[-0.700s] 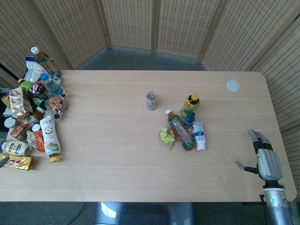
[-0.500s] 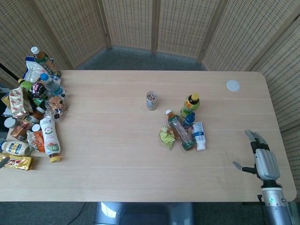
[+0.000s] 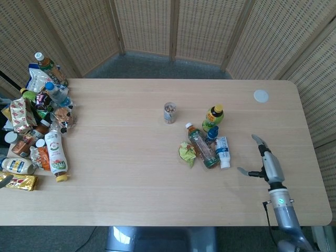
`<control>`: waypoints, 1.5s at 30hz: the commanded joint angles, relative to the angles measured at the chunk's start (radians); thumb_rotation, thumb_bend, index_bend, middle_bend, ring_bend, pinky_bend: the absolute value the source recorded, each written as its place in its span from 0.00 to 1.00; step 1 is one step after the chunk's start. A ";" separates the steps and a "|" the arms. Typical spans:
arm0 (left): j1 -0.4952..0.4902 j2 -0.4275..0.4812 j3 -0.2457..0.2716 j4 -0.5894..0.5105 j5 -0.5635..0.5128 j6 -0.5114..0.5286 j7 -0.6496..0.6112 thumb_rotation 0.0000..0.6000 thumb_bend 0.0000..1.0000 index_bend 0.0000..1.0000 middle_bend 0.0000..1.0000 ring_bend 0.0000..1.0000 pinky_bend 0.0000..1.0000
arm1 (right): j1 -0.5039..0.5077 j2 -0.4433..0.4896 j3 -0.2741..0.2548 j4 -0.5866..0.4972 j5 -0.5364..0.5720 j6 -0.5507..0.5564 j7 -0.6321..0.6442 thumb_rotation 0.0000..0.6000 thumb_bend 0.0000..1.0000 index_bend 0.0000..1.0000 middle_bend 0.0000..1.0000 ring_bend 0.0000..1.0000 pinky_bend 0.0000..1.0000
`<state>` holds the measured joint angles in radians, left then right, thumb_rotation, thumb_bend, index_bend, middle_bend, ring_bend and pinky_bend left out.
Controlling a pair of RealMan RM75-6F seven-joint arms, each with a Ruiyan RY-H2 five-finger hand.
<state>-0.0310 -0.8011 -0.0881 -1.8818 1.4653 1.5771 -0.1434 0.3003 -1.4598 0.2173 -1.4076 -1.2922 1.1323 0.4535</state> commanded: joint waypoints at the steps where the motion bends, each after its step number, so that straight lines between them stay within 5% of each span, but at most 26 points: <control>1: -0.002 -0.002 -0.002 0.003 -0.007 -0.004 0.004 1.00 0.00 0.00 0.00 0.00 0.00 | 0.041 -0.094 0.053 0.059 0.062 -0.014 0.024 1.00 0.00 0.00 0.00 0.00 0.00; 10: -0.007 -0.008 -0.008 0.016 -0.026 -0.016 0.003 1.00 0.00 0.00 0.00 0.00 0.00 | 0.101 -0.344 0.161 0.182 0.183 0.100 -0.111 1.00 0.00 0.00 0.00 0.00 0.00; 22: -0.006 -0.006 -0.015 0.026 -0.041 -0.019 -0.013 1.00 0.00 0.00 0.00 0.00 0.00 | 0.188 -0.582 0.240 0.396 0.254 0.143 -0.177 1.00 0.00 0.00 0.00 0.00 0.00; 45: -0.010 -0.013 -0.024 0.040 -0.073 -0.038 -0.014 1.00 0.00 0.00 0.00 0.00 0.00 | 0.396 -0.782 0.472 0.690 0.402 0.102 -0.249 1.00 0.00 0.00 0.00 0.00 0.00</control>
<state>-0.0406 -0.8138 -0.1122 -1.8416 1.3921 1.5393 -0.1575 0.6870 -2.2332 0.6798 -0.7283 -0.8969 1.2311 0.2110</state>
